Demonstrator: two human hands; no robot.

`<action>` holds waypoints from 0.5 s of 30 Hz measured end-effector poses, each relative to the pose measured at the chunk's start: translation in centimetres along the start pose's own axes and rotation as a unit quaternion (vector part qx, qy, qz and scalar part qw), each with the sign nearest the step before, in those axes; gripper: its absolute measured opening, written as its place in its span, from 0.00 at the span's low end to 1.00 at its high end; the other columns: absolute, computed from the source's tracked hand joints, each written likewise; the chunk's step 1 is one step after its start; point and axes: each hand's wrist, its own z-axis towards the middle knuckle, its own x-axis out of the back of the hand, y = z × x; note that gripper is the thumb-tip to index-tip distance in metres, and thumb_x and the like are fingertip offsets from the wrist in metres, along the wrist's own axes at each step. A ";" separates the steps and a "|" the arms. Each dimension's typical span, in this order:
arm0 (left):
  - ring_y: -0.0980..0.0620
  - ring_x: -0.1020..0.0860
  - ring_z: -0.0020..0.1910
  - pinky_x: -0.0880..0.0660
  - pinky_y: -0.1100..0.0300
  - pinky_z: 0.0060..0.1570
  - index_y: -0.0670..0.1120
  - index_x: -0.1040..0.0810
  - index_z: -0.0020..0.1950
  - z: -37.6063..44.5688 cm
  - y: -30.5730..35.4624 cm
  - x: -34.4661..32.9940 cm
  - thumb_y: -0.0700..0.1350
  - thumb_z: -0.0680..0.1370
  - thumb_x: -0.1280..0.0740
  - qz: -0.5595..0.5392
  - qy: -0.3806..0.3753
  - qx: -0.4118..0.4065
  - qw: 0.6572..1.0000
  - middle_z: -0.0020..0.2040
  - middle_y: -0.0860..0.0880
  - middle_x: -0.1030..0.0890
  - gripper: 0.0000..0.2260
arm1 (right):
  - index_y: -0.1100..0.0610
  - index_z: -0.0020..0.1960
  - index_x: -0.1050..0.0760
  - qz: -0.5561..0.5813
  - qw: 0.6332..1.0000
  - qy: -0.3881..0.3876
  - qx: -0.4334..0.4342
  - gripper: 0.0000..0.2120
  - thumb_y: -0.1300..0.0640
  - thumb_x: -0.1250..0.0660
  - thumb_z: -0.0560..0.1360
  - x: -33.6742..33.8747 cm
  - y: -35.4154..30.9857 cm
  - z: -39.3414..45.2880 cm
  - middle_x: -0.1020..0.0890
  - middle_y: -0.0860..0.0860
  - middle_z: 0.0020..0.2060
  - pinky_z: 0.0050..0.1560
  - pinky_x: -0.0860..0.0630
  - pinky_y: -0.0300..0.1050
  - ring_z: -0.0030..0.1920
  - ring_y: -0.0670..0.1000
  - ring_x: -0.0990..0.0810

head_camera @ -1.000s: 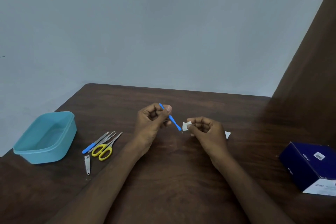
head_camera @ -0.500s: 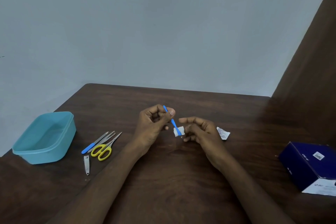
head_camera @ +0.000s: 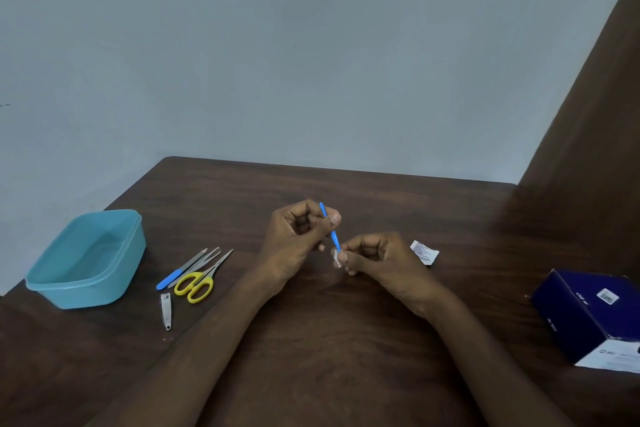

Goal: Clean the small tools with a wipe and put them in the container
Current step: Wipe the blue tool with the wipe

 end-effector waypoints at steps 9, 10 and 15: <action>0.56 0.15 0.44 0.20 0.61 0.48 0.50 0.21 0.35 0.0 -0.1 0.0 0.41 0.78 0.23 0.047 -0.002 -0.040 0.998 0.42 0.49 0.13 0.13 | 0.62 0.50 0.15 -0.022 0.998 0.047 0.032 0.05 0.60 0.27 0.81 -1.2 0.0 0.2 0.10 0.54 0.45 0.42 0.23 0.40 0.42 0.46 0.19; 0.55 0.14 0.48 0.19 0.59 0.53 0.53 0.19 0.34 0.0 -0.1 0.0 0.42 0.78 0.23 0.053 -0.004 -0.043 0.998 0.43 0.49 0.13 0.14 | 0.62 0.50 0.15 -0.016 0.998 0.046 0.031 0.05 0.61 0.27 0.80 -1.1 -0.1 0.1 0.10 0.54 0.44 0.42 0.23 0.40 0.40 0.46 0.19; 0.51 0.13 0.55 0.18 0.50 0.61 0.58 0.16 0.34 -0.1 0.1 -0.1 0.46 0.77 0.23 0.068 -0.002 -0.065 0.996 0.45 0.50 0.11 0.13 | 0.62 0.50 0.14 -0.036 0.999 0.017 0.002 0.06 0.59 0.25 0.80 -0.8 -0.2 0.0 0.10 0.54 0.44 0.44 0.22 0.39 0.41 0.45 0.17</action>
